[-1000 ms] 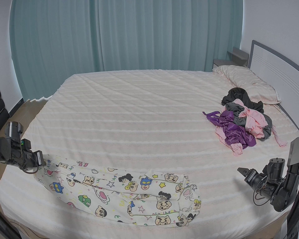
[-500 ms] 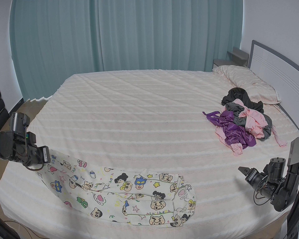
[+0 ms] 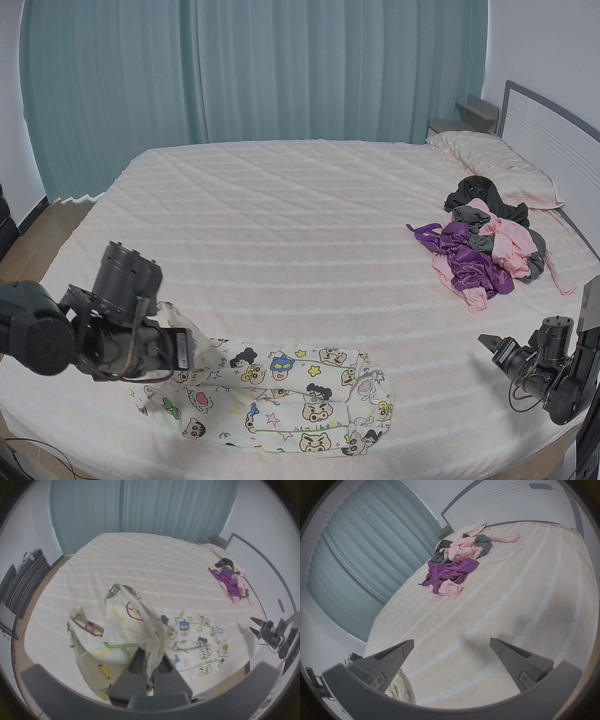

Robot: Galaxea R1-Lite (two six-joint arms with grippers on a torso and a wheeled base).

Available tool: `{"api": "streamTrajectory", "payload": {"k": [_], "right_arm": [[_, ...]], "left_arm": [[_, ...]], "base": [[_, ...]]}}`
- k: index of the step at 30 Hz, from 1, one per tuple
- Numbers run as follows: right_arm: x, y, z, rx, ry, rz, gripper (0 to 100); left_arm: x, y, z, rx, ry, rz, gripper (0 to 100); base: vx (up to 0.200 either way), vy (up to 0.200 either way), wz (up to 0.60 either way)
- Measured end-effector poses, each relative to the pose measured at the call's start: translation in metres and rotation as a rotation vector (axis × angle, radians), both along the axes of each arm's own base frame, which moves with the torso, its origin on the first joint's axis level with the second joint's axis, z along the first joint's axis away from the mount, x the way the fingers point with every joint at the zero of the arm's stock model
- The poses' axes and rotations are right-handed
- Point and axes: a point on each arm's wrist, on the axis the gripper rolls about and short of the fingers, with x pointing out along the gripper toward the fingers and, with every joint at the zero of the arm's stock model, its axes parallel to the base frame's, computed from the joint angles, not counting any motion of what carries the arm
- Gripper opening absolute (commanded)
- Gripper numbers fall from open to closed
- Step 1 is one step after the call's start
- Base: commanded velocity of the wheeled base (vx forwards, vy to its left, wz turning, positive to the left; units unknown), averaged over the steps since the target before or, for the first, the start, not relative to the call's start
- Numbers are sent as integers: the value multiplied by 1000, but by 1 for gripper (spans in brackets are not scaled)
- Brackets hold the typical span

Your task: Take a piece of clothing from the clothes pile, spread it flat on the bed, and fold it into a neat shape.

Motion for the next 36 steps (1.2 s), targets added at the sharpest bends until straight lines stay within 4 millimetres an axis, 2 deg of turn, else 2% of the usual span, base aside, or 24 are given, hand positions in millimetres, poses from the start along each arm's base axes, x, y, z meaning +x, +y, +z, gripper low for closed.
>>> {"api": "streamTrajectory", "payload": {"k": [5,13,20,27,36], "right_arm": [[0,0,0,0,0,2,100],[0,2,0,-1,2,7,100],[0,3,-1,-1,6,11,100],[0,3,-2,-1,8,12,100],[0,4,-2,0,10,16,100]], "left_arm": [[-11,-45,-8,-21,9,-34,0],[-13,-116,-18,-110,15,-50,0],[-12,-158,-19,-218,2,-58,0],[-15,-182,-25,-267,-29,-101,0],[-12,-194,-29,-294,-64,-92,0]], "base": [[0,0,0],[0,0,0],[0,0,0],[0,0,0],[0,0,0]]}}
